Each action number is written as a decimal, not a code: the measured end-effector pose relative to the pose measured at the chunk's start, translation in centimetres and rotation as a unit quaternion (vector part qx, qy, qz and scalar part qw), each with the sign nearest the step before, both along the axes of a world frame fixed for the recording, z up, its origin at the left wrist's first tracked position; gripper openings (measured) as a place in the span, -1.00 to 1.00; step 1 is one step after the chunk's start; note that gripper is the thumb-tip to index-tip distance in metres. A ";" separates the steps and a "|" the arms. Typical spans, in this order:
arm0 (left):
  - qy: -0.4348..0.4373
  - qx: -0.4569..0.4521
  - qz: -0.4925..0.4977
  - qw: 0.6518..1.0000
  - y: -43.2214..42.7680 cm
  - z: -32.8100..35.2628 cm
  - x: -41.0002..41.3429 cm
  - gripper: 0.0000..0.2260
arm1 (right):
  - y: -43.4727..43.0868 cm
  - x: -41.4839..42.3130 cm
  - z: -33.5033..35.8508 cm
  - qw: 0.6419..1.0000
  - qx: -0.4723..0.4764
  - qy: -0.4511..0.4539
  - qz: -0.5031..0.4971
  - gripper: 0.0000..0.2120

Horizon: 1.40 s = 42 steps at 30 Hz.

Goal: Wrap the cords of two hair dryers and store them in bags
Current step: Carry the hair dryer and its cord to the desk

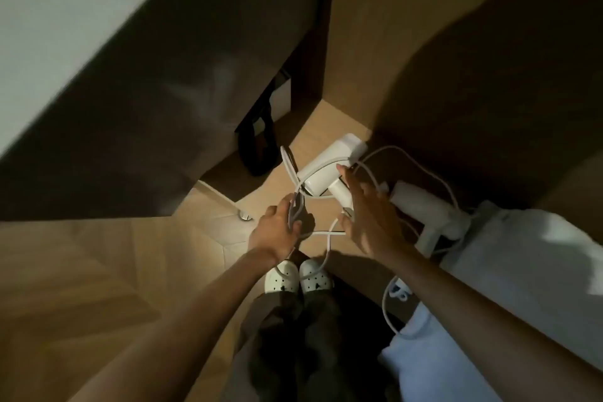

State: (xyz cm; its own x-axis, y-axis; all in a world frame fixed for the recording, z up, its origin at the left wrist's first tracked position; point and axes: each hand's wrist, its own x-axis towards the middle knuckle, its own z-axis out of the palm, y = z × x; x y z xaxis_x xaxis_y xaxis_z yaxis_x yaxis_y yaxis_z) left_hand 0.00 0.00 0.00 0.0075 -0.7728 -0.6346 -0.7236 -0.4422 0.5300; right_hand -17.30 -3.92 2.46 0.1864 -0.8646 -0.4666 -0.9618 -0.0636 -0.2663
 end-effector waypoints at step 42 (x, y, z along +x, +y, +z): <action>0.147 -0.196 0.192 0.951 -0.3 8.2 -3.4 -0.70 | -2.3 -3.0 7.5 0.985 -0.119 -0.100 0.074 -0.51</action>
